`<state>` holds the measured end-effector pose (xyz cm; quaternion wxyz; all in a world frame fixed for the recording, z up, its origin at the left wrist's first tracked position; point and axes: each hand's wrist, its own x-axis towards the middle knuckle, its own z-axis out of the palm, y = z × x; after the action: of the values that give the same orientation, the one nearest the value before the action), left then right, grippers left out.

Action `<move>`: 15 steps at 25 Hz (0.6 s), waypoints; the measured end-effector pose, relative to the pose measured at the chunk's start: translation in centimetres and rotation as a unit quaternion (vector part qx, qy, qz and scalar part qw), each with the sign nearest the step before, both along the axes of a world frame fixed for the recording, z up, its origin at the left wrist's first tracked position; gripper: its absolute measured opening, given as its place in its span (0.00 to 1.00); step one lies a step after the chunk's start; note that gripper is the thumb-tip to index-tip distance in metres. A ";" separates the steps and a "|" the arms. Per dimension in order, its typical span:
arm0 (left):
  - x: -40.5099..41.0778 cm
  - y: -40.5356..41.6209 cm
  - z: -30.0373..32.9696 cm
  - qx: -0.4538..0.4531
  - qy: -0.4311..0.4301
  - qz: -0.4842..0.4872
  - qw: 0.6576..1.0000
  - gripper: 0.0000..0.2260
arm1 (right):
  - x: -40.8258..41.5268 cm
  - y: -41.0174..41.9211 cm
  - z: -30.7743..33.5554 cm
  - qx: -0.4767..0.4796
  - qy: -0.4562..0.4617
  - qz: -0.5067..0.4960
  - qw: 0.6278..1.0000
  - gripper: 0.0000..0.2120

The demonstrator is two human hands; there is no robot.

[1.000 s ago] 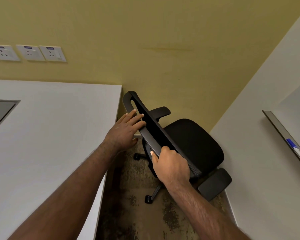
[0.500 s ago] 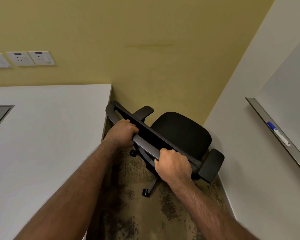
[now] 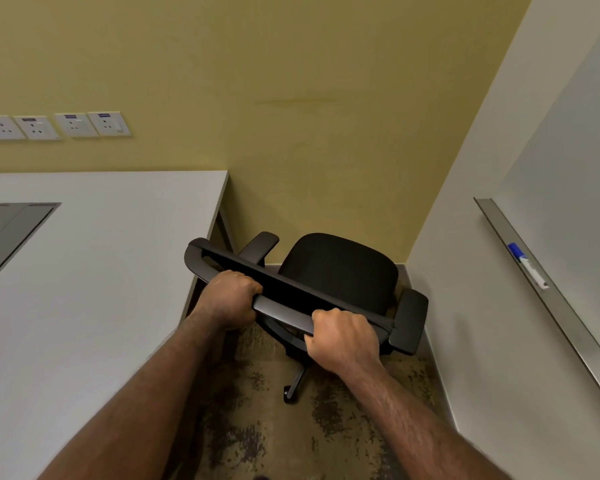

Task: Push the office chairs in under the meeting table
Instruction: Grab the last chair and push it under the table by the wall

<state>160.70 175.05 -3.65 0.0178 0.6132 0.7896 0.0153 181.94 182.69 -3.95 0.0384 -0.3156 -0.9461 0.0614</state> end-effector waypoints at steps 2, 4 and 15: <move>1.0 -1.2 0.1 -0.001 -0.002 0.012 1.000 0.06 | 0.9 -0.1 -0.1 -0.001 -0.003 0.021 1.000 0.13; 2.2 -2.3 0.0 -0.003 0.002 0.020 1.000 0.04 | 1.9 0.1 -0.2 -0.005 -0.007 0.038 0.999 0.13; 7.1 -6.4 -0.6 -0.018 0.023 0.081 0.996 0.06 | 4.1 1.7 -0.1 -0.007 -0.063 0.137 0.989 0.11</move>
<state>167.76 168.69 -4.25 0.0091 0.5473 0.8368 -0.0114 186.00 184.43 -4.08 -0.0324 -0.1863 -0.9805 0.0526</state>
